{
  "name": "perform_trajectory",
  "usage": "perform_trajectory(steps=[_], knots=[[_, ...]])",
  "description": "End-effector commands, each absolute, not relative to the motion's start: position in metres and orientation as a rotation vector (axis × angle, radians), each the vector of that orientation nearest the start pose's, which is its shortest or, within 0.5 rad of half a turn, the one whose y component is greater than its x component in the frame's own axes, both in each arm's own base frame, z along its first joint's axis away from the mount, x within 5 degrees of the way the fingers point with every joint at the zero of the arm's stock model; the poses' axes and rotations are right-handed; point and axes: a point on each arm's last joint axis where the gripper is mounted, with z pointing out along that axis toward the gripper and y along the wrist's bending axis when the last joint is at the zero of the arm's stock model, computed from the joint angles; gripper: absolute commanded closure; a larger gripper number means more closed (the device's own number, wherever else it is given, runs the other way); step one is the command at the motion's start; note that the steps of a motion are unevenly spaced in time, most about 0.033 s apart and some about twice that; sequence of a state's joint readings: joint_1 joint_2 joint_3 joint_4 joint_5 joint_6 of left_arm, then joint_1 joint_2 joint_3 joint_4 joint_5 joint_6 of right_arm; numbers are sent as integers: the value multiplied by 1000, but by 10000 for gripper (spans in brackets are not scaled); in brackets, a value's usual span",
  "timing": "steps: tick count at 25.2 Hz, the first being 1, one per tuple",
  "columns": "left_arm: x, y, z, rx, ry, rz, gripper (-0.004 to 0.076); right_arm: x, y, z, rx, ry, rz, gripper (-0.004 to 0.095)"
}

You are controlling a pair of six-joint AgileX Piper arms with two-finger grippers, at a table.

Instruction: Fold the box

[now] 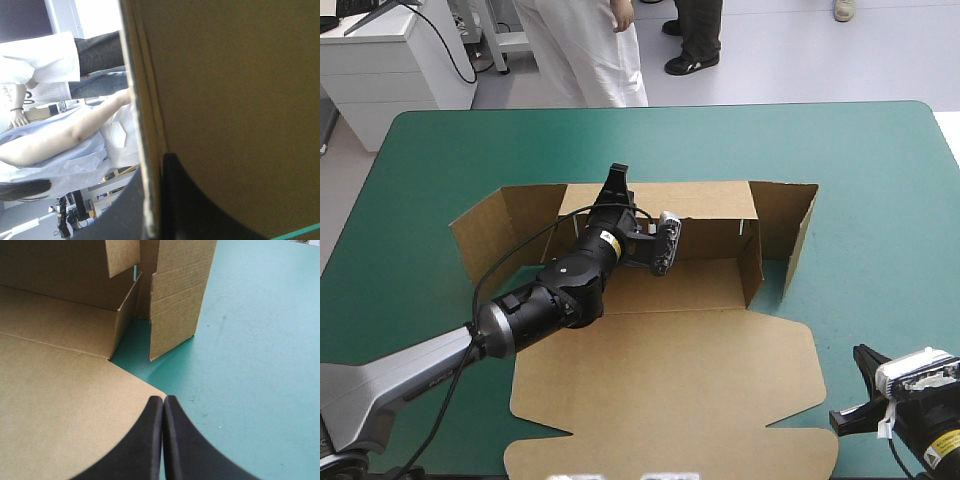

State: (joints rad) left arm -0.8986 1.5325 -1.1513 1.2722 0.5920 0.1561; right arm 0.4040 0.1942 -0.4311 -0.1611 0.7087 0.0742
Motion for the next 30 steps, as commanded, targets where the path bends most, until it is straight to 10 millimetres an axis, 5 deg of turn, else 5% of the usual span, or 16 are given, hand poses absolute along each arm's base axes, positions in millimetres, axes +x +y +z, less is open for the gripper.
perform_trajectory(steps=[1,9,17,30], knots=[[247,-232,344,1657,1102,927,734,47,10,297,-362,1823,131,931],[247,-235,349,1628,1047,930,734,47,10,297,-363,1821,128,915],[248,-235,349,1570,1102,882,734,46,9,293,-365,1873,120,368],[265,-217,348,1527,1177,890,734,46,9,293,-336,1881,143,345]])
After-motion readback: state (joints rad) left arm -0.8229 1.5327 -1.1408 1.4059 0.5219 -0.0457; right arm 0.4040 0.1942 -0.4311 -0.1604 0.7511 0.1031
